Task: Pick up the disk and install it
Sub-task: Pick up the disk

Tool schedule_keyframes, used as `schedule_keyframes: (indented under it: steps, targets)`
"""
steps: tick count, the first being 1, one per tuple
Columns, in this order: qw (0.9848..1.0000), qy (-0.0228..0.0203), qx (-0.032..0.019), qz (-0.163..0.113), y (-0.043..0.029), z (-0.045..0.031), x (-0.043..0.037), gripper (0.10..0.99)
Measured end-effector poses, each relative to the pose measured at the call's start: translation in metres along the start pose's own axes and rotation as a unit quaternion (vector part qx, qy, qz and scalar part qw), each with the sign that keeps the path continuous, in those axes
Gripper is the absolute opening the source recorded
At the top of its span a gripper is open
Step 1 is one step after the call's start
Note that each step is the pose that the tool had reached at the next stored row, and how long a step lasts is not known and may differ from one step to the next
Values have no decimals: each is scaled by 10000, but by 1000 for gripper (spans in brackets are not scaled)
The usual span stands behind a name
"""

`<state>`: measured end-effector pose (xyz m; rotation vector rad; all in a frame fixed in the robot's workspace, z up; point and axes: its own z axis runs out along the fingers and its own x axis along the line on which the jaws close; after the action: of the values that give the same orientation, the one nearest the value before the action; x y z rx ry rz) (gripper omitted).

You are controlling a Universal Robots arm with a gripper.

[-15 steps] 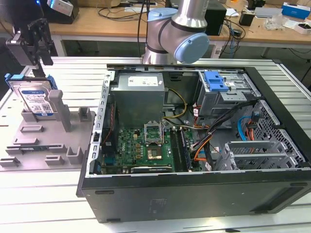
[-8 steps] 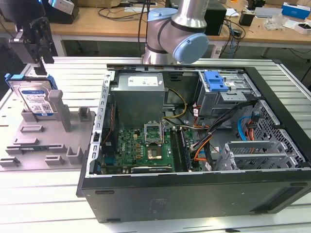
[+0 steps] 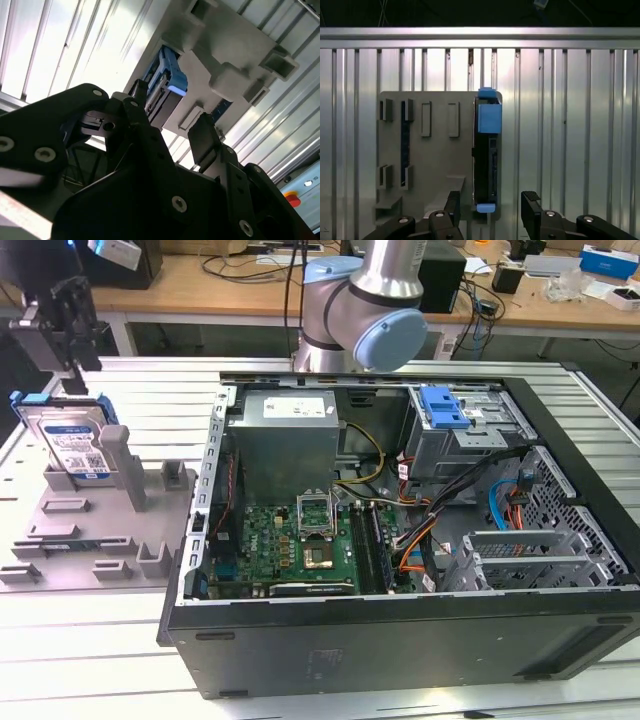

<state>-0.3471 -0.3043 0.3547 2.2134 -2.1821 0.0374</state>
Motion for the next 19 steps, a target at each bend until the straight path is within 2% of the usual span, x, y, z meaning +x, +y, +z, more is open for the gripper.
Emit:
schedule_keyframes:
  steps: [4,7,14,16,19]
  targets:
    - [10000,0,2,-50,128,43,-4,600]
    - [9999,1,5,-116,171,69,-8,600]
    - [9997,2,9,-234,359,117,-16,600]
    - [9996,2,11,-277,462,145,-21,600]
    - [9995,3,13,-321,546,172,-24,600]
